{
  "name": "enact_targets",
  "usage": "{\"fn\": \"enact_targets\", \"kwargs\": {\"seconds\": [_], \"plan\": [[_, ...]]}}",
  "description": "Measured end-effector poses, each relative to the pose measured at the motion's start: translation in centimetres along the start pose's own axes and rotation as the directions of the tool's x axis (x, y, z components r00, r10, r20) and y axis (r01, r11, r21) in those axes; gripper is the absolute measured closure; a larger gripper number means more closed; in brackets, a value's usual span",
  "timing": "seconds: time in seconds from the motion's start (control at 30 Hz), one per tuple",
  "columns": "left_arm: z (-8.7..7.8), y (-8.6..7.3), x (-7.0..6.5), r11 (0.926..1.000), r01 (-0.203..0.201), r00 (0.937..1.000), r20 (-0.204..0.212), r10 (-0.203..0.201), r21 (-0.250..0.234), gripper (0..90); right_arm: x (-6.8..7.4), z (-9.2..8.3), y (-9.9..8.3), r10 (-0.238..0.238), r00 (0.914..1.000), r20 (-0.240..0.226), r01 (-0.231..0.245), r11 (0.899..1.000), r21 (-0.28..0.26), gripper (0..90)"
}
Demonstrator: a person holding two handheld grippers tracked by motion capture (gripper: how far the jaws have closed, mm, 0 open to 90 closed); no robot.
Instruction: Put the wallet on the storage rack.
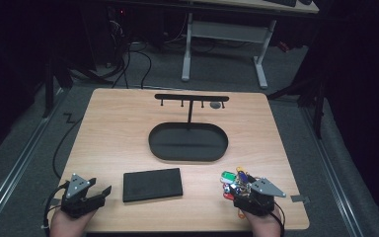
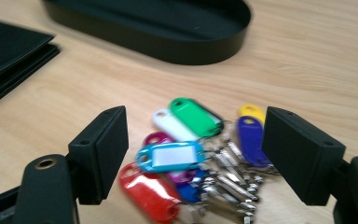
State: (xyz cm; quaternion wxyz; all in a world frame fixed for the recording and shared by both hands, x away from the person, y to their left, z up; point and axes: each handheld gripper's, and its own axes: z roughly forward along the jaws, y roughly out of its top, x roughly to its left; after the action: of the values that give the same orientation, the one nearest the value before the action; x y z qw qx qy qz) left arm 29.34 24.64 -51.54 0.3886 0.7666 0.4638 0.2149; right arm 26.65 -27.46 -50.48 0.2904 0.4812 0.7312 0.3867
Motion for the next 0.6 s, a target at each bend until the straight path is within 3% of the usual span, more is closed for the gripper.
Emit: {"fn": "enact_targets", "kwargs": {"seconds": [0.17,0.23,0.43,0.6], "plan": [[0.06,0.02,0.59,0.9997,0.025,0.9997,0.002,-0.025,-0.004,31.1,-0.02,0.02,0.25,0.001,1.0,0.004,-0.001,0.999,-0.041,24.3],[0.38,0.04,0.59,0.9999,0.011,0.9999,-0.002,-0.011,-0.009,30.1,-0.04,0.03,-0.02,0.009,0.9998,-0.017,-0.01,0.999,-0.037,24.4],[0.9,-0.29,0.35,1.0,-0.008,1.0,0.001,0.008,-0.001,31.2,-0.35,-0.17,0.04,0.028,0.9994,-0.022,-0.029,0.998,-0.048,24.4],[0.24,-0.49,0.1,0.9998,-0.012,0.9998,0.018,0.012,-0.018,35.3,-0.06,0.07,0.37,0.023,0.9995,-0.02,-0.024,0.999,-0.049,28.5]]}}
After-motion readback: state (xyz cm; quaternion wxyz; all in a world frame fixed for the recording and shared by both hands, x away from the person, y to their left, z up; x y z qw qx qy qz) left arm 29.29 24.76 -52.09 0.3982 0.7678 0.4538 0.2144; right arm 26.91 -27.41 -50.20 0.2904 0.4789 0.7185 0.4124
